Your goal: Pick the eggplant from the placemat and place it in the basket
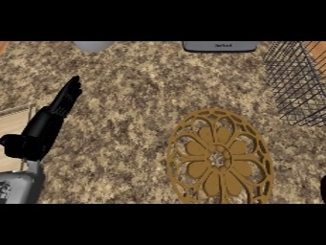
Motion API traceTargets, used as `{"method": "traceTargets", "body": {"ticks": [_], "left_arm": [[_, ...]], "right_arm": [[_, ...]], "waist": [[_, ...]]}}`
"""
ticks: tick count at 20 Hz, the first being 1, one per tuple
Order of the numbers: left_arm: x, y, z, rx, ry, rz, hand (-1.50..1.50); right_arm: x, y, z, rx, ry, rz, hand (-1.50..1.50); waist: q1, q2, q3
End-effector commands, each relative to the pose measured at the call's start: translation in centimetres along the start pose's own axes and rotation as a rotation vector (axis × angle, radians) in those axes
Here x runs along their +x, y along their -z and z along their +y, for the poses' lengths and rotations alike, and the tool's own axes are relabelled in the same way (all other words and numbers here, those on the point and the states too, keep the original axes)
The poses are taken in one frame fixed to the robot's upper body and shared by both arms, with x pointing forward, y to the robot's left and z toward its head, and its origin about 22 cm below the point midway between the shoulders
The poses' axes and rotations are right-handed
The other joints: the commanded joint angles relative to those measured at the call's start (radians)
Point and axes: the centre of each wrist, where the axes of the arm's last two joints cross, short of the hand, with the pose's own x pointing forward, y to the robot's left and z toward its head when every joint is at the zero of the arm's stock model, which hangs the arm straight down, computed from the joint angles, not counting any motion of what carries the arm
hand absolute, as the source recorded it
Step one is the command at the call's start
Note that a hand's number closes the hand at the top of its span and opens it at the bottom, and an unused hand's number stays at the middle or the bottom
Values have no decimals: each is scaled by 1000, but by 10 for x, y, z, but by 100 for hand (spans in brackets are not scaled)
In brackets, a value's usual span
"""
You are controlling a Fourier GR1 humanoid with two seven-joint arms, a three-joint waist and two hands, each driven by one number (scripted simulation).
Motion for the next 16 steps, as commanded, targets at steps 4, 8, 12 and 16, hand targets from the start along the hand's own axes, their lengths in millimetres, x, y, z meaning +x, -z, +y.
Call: {"method": "traceTargets", "body": {"ticks": [4,8,12,16], "left_arm": [[11,0,6,-26,-5,-16,0],[11,5,-14,-35,-19,-7,0],[1,3,8,-21,-17,-21,0],[-3,-12,-4,-36,-17,-8,0]], "right_arm": [[-5,60,-17,-126,-24,77,150],[-5,99,-30,-210,21,100,150],[-11,121,-22,-301,50,131,150],[-36,147,-52,-375,34,153,150]], "waist": [[23,3,0],[25,4,0],[20,4,0],[23,3,0]]}}
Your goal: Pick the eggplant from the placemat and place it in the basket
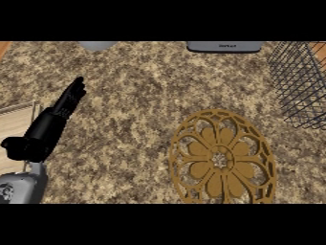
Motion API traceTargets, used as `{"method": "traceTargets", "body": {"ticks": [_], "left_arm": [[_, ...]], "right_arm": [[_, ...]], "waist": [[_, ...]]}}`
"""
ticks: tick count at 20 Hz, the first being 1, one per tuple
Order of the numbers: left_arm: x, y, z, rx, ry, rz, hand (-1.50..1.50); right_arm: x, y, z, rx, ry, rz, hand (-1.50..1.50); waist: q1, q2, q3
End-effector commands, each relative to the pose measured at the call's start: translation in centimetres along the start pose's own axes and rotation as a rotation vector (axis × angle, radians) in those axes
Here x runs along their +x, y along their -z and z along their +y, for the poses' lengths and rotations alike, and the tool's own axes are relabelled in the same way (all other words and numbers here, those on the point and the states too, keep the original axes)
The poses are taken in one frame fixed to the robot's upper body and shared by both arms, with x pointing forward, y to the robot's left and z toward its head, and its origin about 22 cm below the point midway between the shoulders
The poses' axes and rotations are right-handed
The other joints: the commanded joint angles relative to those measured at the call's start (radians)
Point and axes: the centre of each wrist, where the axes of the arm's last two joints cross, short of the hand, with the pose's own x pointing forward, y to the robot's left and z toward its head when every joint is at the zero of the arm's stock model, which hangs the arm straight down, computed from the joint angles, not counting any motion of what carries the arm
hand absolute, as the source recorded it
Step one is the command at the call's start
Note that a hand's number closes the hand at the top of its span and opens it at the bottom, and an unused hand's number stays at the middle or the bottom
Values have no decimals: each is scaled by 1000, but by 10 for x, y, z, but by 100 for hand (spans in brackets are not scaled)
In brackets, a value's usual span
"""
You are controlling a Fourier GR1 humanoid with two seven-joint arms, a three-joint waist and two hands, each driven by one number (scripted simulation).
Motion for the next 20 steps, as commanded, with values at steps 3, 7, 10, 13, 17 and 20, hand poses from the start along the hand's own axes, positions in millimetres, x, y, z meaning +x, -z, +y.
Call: {"method": "traceTargets", "body": {"ticks": [3,7,10,13,17,20], "left_arm": [[3,4,9,8,-1,-1,0],[1,12,-1,11,3,1,0],[-4,-7,-7,1,15,15,0],[20,8,16,7,6,11,0],[1,14,-10,5,-6,-3,0],[-4,0,-14,13,9,3,0]], "right_arm": [[-12,43,19,-53,-17,44,150],[-53,63,-17,2,-13,92,150],[-80,72,5,10,-42,76,150],[-117,73,-4,-7,-48,78,150],[-142,77,1,-71,-58,29,150],[-143,85,10,-92,-88,9,150]], "waist": [[-2,0,0],[-7,-1,1],[-2,-1,1],[2,2,1],[0,4,1],[1,2,1]]}}
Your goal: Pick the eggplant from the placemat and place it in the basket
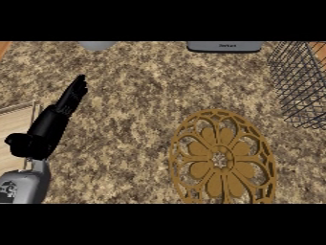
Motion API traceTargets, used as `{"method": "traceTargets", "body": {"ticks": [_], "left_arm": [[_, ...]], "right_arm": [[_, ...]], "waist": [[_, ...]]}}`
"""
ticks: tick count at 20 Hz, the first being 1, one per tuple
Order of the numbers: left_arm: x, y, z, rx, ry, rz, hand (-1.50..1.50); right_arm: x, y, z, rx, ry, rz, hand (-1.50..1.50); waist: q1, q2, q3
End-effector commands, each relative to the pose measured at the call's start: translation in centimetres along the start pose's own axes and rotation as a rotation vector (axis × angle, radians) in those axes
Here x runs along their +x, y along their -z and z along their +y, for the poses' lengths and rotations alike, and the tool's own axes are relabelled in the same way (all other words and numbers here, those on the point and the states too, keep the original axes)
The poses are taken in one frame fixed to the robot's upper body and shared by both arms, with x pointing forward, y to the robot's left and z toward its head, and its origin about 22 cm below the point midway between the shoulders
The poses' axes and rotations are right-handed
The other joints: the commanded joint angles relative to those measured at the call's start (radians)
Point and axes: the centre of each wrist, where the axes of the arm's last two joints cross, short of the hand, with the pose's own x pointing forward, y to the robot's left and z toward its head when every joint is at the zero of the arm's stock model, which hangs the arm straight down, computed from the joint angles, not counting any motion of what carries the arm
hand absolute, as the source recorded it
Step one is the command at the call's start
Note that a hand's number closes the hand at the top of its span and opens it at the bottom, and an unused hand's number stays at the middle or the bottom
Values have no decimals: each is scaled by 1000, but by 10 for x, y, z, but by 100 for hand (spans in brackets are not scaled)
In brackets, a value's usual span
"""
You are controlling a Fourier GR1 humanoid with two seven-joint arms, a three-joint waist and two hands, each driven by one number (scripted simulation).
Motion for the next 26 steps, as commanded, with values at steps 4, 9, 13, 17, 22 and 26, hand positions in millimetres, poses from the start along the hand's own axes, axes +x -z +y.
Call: {"method": "traceTargets", "body": {"ticks": [4,9,13,17,22,26], "left_arm": [[0,2,-3,-9,9,-3,0],[-4,-3,8,-18,-15,-1,0],[-6,12,-2,-18,-1,1,0],[-4,5,14,-14,-4,-10,0],[-10,-5,7,-8,-5,3,0],[4,8,3,-18,-3,-5,0]], "right_arm": [[-46,-1,13,-133,-3,7,150],[-57,4,15,-151,87,24,-150],[-39,21,-5,-117,48,-54,-150],[-38,25,-7,-125,109,-76,-150],[-23,35,-22,-154,275,-39,-150],[-27,35,-68,-213,400,88,-150]], "waist": [[5,3,1],[9,4,1],[7,6,0],[15,7,1],[-1,-1,0],[6,5,1]]}}
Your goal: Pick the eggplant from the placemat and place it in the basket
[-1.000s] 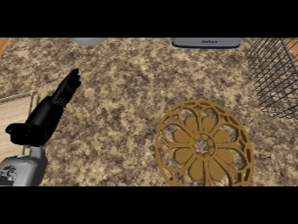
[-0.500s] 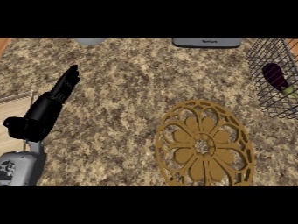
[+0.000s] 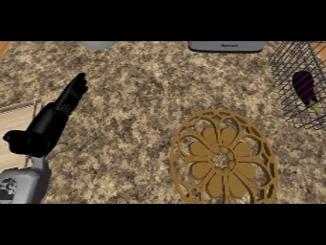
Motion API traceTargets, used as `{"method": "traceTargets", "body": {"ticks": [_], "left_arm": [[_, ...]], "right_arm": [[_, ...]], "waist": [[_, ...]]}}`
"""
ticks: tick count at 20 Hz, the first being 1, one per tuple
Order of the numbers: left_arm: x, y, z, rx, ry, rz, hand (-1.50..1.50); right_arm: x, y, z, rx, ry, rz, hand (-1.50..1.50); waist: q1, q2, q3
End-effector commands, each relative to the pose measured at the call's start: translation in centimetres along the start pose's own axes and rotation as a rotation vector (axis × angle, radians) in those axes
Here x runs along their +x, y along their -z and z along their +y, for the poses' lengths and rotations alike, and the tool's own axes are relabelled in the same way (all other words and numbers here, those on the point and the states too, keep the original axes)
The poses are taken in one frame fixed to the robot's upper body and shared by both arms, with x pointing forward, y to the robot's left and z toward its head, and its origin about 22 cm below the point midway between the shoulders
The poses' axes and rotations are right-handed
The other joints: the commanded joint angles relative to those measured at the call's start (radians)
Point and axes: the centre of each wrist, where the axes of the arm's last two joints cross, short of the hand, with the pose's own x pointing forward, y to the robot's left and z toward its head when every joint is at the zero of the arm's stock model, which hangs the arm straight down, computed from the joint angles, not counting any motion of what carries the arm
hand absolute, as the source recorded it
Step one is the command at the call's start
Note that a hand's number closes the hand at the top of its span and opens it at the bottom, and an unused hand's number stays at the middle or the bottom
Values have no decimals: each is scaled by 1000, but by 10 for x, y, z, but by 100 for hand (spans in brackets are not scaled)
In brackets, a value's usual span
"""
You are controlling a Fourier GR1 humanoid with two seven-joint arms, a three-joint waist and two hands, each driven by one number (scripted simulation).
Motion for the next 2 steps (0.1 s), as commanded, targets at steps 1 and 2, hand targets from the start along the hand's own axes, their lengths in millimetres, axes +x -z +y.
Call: {"method": "traceTargets", "body": {"ticks": [1,2], "left_arm": [[2,2,-5,-2,-10,-3,0],[1,-1,7,18,6,-5,0]], "right_arm": [[8,5,-27,-38,96,94,-150],[-6,-6,-48,-18,97,111,-150]], "waist": [[-2,0,0],[-2,2,1]]}}
